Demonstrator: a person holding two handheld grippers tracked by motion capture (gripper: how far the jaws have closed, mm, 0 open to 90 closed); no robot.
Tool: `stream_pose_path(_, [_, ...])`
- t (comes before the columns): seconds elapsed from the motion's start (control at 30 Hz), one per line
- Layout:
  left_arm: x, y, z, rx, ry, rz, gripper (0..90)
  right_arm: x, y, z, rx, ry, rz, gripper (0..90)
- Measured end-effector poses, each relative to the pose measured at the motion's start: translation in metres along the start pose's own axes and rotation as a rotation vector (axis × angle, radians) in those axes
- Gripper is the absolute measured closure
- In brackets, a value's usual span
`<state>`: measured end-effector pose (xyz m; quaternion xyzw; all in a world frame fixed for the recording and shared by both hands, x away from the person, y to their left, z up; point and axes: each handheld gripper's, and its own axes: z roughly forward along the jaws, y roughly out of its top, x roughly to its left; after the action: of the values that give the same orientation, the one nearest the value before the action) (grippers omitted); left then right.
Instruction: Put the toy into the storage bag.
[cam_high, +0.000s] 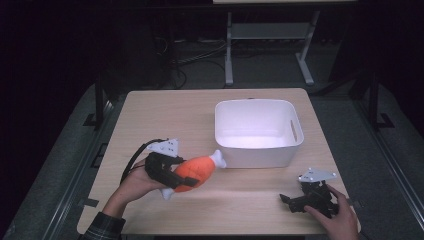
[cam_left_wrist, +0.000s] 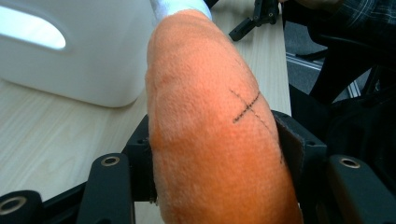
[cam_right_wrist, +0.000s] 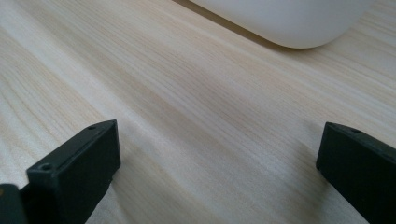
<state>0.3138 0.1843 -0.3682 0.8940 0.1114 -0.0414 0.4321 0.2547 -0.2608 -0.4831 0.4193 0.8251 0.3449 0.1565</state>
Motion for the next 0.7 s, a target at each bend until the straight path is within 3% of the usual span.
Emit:
stream_pose_path(0.3, [0.004, 0.014, -0.006, -0.014, -0.02, 0.012, 41.2, 0.0, 0.0, 0.0, 0.0, 0.0, 0.0, 0.0])
stream_pose_path(0.7, [0.006, 0.039, -0.007, 0.003, -0.022, 0.059, 41.1, 0.0, 0.0, 0.0, -0.001, -0.001, 0.0, 0.0])
